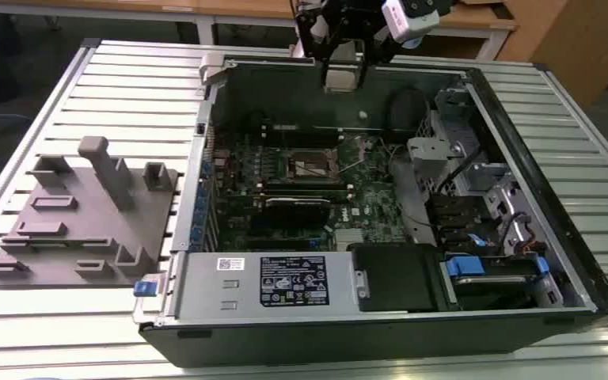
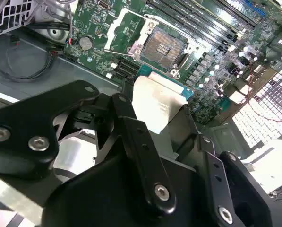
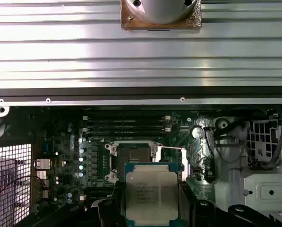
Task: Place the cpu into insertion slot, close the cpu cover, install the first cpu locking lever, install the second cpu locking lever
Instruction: 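Place the cpu into insertion slot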
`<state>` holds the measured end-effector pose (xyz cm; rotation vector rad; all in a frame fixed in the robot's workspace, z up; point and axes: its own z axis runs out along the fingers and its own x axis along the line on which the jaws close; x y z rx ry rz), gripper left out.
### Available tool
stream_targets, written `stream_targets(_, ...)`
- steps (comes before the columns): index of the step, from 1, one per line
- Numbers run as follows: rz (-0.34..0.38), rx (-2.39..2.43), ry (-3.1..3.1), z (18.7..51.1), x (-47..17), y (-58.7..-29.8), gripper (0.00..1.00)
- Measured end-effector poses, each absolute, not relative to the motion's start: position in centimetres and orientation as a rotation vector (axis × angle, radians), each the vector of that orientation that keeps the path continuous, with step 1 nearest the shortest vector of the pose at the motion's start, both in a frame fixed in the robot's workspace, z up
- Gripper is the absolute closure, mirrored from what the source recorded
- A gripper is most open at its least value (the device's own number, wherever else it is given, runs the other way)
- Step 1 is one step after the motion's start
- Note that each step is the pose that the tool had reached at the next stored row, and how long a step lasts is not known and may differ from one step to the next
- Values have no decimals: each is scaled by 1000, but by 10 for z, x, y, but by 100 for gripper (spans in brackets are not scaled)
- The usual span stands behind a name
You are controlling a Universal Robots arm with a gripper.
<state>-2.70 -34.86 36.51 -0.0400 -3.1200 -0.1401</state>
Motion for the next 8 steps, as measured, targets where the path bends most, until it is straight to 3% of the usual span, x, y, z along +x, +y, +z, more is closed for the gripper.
stream_targets(8, -140, -40, -3120, 365, -27, -349, 46)
